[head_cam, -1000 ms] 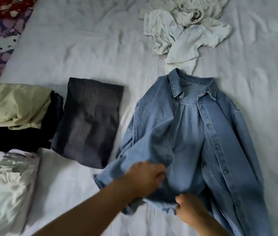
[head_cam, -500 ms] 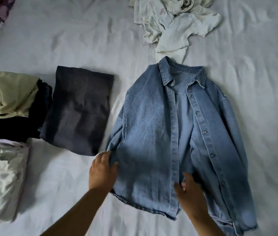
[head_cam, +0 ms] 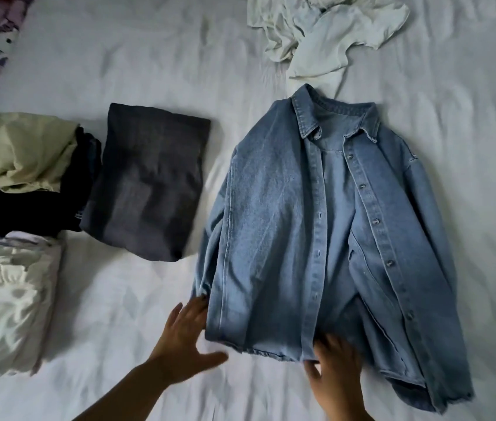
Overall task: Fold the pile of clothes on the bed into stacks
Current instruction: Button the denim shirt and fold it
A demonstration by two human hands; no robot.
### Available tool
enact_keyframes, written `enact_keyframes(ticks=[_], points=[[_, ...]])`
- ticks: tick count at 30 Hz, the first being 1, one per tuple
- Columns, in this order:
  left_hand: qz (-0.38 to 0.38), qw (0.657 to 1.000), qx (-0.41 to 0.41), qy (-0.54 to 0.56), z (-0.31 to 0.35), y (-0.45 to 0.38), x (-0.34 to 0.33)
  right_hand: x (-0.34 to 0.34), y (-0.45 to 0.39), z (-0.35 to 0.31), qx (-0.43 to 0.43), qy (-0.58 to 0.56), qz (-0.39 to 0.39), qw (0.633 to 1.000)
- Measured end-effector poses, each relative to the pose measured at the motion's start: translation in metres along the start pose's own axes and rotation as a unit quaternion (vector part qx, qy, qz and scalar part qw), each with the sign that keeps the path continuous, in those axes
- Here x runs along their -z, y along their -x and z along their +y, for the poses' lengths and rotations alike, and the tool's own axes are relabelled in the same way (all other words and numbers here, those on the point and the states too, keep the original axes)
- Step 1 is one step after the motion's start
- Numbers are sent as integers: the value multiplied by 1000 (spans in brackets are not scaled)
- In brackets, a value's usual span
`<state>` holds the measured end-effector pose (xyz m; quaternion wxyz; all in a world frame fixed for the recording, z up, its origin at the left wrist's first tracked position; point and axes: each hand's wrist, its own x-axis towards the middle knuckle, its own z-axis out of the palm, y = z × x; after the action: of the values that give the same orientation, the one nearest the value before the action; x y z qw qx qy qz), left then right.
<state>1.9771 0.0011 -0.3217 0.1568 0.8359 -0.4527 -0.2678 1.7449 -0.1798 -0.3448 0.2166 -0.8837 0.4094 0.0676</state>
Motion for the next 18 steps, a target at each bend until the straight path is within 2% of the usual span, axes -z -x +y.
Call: enact_keyframes(ticks=[1, 2, 6, 8, 10, 12, 13, 14, 16, 17, 18], points=[[-29, 995, -24, -94, -7, 3, -7, 0, -3, -1, -9, -2, 15, 1000], [-20, 990, -32, -137, -10, 3, -13, 3, -6, -3, -11, -11, 30, 999], [95, 994, 4, -51, 5, -16, -3, 24, -15, 2, -5, -131, 67, 989], [94, 995, 7, -30, 8, -18, 8, 42, -21, 2, -22, -130, -29, 991], [84, 996, 19, -6, 5, -11, 21, 56, -26, -9, -71, 5, -156, 985], [92, 995, 43, -2, -3, -4, 36, 62, -26, -27, -128, 126, -220, 959], [105, 993, 52, -8, -9, 0, 44, 64, -25, -37, -135, 128, -186, 965], [126, 991, 54, -14, -15, 5, 53, 65, -24, -48, -119, 95, -115, 982], [159, 985, 58, -4, -21, 11, 69, 63, -26, -71, -24, -28, 30, 999], [164, 985, 53, 6, -22, 13, 77, 64, -27, -90, 47, -91, 55, 993], [162, 986, 37, 16, -23, 15, 84, 63, -27, -111, 110, -143, 45, 983]])
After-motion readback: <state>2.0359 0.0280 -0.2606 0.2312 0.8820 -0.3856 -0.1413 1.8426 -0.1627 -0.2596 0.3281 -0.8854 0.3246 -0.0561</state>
